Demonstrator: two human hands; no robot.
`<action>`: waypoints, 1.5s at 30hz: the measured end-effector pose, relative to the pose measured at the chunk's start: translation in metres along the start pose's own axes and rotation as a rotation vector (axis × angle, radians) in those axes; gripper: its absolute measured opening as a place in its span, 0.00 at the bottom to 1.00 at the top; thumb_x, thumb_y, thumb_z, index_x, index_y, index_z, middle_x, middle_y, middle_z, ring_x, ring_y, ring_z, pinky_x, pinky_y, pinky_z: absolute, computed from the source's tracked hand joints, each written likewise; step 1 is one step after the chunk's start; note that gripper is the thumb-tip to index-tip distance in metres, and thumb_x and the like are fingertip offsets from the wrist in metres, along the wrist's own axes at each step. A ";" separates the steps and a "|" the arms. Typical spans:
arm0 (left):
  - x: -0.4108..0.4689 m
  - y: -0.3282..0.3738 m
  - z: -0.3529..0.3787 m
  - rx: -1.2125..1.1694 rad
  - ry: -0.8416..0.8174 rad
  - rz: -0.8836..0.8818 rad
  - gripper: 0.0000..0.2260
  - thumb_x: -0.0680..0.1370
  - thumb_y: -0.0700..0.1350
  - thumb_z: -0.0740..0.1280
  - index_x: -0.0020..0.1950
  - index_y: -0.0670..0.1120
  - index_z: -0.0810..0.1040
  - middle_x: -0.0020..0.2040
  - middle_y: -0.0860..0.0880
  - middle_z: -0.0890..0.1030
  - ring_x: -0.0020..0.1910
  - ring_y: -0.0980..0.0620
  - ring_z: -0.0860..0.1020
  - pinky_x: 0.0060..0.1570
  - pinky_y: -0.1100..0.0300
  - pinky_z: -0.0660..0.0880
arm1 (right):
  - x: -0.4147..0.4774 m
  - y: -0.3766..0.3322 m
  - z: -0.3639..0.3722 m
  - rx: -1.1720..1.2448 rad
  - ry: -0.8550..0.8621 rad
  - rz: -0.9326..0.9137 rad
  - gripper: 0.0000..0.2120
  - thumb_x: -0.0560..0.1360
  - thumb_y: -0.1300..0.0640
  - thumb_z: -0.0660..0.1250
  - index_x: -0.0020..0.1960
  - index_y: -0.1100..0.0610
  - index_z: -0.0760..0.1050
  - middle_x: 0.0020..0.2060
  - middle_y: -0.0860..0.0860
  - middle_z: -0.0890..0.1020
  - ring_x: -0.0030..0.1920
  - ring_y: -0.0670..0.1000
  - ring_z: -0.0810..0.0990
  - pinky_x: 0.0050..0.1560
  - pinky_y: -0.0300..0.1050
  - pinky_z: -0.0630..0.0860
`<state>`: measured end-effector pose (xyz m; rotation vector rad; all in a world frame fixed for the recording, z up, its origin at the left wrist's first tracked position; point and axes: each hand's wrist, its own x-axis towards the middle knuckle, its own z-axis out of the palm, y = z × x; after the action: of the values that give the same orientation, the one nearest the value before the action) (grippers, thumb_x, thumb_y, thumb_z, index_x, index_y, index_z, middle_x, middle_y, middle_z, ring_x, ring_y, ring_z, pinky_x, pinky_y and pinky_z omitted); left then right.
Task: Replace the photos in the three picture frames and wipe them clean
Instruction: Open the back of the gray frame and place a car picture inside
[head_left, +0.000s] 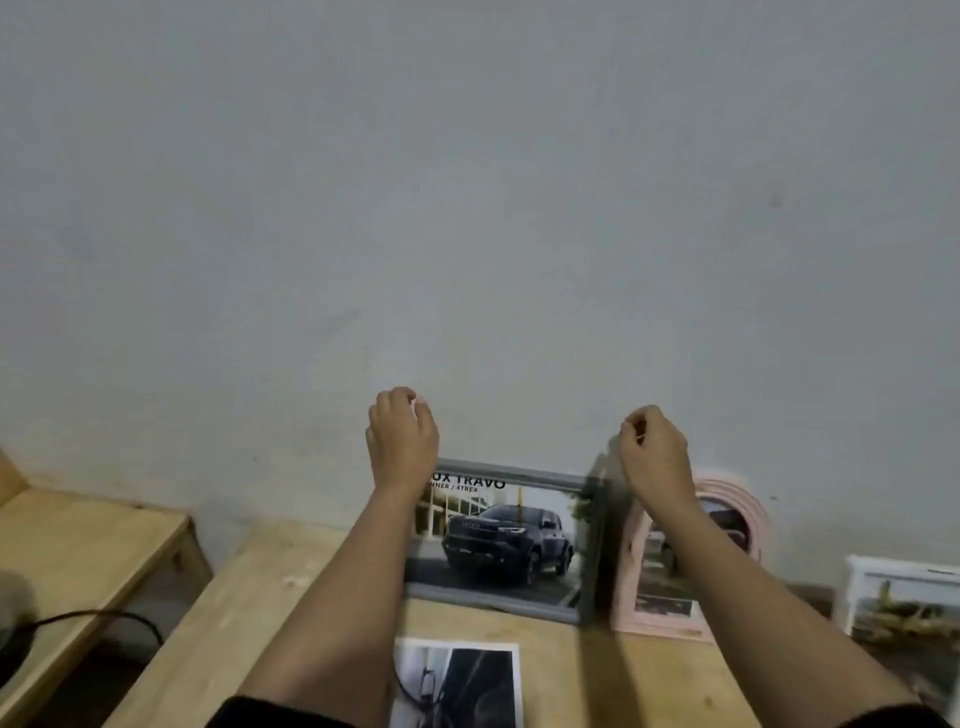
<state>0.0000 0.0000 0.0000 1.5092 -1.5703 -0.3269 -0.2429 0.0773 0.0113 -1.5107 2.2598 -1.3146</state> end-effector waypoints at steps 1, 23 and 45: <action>0.000 -0.015 0.002 0.004 -0.014 -0.113 0.13 0.81 0.45 0.55 0.59 0.39 0.73 0.58 0.42 0.74 0.58 0.43 0.71 0.57 0.50 0.68 | -0.003 0.007 0.011 -0.014 -0.032 0.073 0.08 0.79 0.59 0.56 0.48 0.61 0.72 0.45 0.58 0.78 0.42 0.55 0.74 0.41 0.46 0.70; -0.019 -0.086 0.028 0.029 -0.129 -0.404 0.25 0.83 0.51 0.47 0.53 0.35 0.77 0.52 0.36 0.79 0.52 0.38 0.76 0.51 0.52 0.70 | -0.033 0.033 0.064 -0.025 -0.136 0.425 0.12 0.80 0.54 0.56 0.51 0.63 0.68 0.43 0.58 0.74 0.41 0.54 0.72 0.38 0.45 0.65; -0.366 0.044 -0.010 -0.394 0.163 -0.492 0.13 0.82 0.44 0.55 0.60 0.45 0.77 0.45 0.53 0.79 0.40 0.57 0.74 0.36 0.68 0.68 | -0.271 0.192 -0.147 0.676 0.315 0.506 0.08 0.74 0.63 0.66 0.39 0.53 0.73 0.39 0.54 0.79 0.41 0.47 0.77 0.44 0.38 0.75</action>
<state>-0.0788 0.3412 -0.1142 1.5416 -0.9243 -0.7260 -0.3193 0.4038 -0.1275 -0.5030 1.8395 -1.9351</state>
